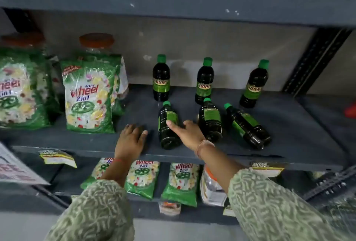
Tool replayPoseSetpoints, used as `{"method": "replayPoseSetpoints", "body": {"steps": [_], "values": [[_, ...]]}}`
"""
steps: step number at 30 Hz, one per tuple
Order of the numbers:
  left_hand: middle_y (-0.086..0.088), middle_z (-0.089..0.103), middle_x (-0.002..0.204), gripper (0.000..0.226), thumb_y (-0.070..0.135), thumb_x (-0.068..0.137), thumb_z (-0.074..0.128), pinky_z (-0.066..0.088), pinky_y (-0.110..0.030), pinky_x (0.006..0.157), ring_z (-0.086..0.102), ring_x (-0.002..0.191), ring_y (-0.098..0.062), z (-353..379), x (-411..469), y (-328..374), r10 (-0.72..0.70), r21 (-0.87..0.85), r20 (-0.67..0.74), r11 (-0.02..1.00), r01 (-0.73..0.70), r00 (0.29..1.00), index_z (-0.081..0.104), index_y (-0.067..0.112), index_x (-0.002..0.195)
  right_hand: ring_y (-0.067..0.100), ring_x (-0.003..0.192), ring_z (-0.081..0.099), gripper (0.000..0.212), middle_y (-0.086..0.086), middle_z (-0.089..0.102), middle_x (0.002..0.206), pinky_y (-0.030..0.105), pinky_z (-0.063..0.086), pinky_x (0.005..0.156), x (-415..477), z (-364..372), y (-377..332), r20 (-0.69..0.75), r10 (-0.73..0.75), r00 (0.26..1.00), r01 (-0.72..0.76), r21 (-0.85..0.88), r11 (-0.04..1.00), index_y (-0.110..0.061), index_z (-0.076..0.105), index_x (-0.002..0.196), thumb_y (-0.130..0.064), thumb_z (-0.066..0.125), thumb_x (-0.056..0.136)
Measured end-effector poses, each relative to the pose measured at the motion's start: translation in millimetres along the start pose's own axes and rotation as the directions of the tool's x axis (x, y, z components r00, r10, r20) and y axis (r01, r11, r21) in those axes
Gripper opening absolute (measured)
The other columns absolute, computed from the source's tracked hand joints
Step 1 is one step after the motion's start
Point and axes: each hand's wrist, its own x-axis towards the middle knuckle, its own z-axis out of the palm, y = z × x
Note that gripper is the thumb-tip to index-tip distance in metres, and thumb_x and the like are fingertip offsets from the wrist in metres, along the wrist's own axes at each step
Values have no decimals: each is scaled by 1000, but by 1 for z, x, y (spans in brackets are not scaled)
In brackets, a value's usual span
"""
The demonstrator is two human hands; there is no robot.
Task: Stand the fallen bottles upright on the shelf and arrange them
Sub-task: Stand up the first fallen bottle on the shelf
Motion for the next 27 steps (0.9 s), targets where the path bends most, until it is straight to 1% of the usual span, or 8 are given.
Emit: {"method": "replayPoseSetpoints", "body": {"steps": [3,7,11,15,18,22,25,27], "values": [[-14,25,154,57,43,94,29,14,-42,118,17,144,-32,-3,4,3,-71,18,41,997,70,997,33,10,140,31,112,55,91,13,55,125,30,44,88,16,14,-14,8,165,986,-165,90,982,-3,42,123,-66,68,63],[-7,12,158,55,36,97,28,8,-40,119,7,146,-27,3,6,4,-78,150,63,986,68,995,16,13,146,28,97,62,68,11,64,112,29,48,78,35,28,-21,-23,230,973,-226,112,968,-6,57,112,-50,74,64],[-7,16,157,68,48,87,14,11,-42,118,10,146,-28,6,7,2,-81,200,65,978,67,995,18,13,145,29,87,65,52,10,68,93,32,51,71,45,38,-16,-158,145,977,-116,180,977,-6,66,94,-50,72,66],[-6,15,158,66,48,89,14,11,-41,119,9,146,-27,7,7,0,-77,217,63,974,62,995,16,15,146,26,94,58,61,12,61,104,28,43,71,55,38,-4,-421,-95,902,139,74,988,-6,54,103,-49,75,65],[-5,13,158,60,45,94,19,10,-41,119,8,146,-27,7,7,1,-77,207,72,977,61,994,15,16,146,20,102,54,74,10,56,116,22,39,79,58,30,3,-425,-196,884,229,26,973,-7,47,121,-44,78,64],[-5,13,158,57,40,96,26,9,-41,119,7,146,-26,5,7,2,-91,197,75,978,75,993,15,16,146,22,113,52,84,11,53,126,22,41,90,60,24,14,-380,-229,896,260,32,965,-9,41,128,-36,83,60],[-6,11,158,56,34,96,28,7,-42,119,5,146,-27,4,8,9,-131,182,94,977,112,987,14,14,146,18,115,48,87,12,48,129,29,41,101,53,28,16,-360,-220,907,268,87,960,-8,38,132,-29,84,61],[-8,10,158,56,33,96,28,5,-43,119,5,146,-29,5,8,14,-147,172,91,977,130,985,14,12,146,22,126,37,101,14,36,138,34,31,110,50,33,18,-360,-207,910,251,80,965,-9,30,137,-29,86,56]]}}
